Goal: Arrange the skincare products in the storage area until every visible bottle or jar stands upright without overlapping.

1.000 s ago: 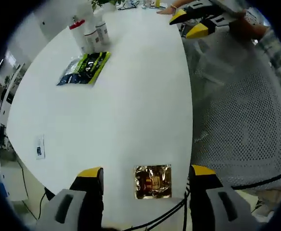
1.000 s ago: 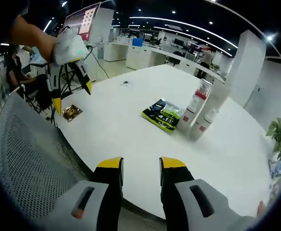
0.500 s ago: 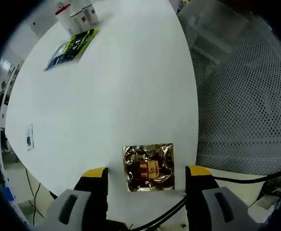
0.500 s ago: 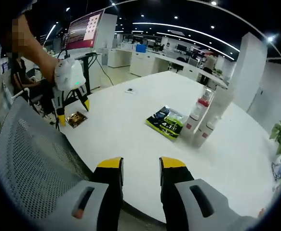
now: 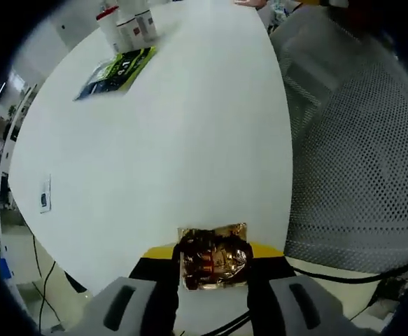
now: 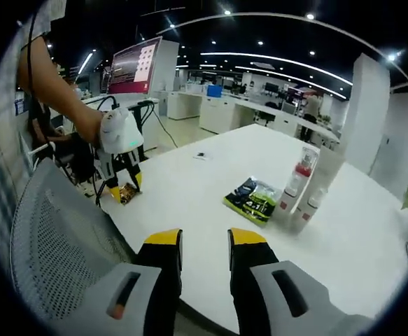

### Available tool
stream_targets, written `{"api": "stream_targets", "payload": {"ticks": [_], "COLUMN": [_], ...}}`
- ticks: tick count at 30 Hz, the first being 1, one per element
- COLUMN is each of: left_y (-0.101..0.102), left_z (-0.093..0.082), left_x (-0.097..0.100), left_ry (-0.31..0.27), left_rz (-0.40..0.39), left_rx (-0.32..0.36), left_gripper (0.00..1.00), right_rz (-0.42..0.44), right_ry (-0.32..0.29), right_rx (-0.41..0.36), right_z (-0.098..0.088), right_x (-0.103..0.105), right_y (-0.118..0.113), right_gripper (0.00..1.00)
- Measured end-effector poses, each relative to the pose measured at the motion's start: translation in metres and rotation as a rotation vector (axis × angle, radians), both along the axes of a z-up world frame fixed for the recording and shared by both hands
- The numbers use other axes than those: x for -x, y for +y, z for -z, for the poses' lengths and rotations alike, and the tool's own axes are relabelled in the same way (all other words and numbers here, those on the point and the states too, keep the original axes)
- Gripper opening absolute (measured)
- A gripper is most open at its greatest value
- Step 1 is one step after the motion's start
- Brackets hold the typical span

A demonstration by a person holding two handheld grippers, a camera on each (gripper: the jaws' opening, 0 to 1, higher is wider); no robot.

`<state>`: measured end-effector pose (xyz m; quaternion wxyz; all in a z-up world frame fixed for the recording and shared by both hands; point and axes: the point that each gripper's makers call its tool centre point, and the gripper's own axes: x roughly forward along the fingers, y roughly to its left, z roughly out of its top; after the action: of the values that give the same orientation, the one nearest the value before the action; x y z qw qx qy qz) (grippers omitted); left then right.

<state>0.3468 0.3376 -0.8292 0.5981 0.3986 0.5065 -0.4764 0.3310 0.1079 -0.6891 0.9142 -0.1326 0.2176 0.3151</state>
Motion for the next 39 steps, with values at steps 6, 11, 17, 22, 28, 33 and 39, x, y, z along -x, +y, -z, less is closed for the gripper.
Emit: {"api": "stream_targets", "payload": {"ticks": [6,11,17,22,28,33,39], "left_y": [-0.006,-0.042,-0.119,-0.174,-0.207,-0.218,-0.218], "left_z": [-0.004,-0.035,-0.092,-0.137,-0.156,-0.160,-0.163], "left_x": [0.006,-0.001,-0.009,-0.005,0.001,0.001,-0.004], "left_ry": [-0.005,-0.056,-0.034,0.115,0.222,0.310,0.332], "left_rz": [-0.090,-0.092,-0.206,-0.383,-0.508,-0.592,-0.623], "left_rx": [0.025,0.150,0.476,0.738,0.893,0.971,1.019], "left_gripper": [0.04,0.02,0.01,0.01,0.02,0.02,0.02], "right_rz": [-0.055,-0.085,-0.114,-0.135,-0.113,-0.092,-0.098], "right_ry": [0.034,0.067,0.103,0.111,0.101,0.119,0.132], "right_rx": [-0.011,-0.037,-0.099,-0.149,-0.252,-0.294,-0.317], "right_z": [0.004,0.006,0.004,-0.001,-0.016,-0.019,-0.021], "right_x": [0.008,0.013,0.018,0.022,0.018,0.015,0.018], "right_y": [0.010,0.016,0.024,0.030,0.029,0.027,0.030], "right_gripper": [0.24,0.24,0.24,0.26,0.27,0.24,0.17]}}
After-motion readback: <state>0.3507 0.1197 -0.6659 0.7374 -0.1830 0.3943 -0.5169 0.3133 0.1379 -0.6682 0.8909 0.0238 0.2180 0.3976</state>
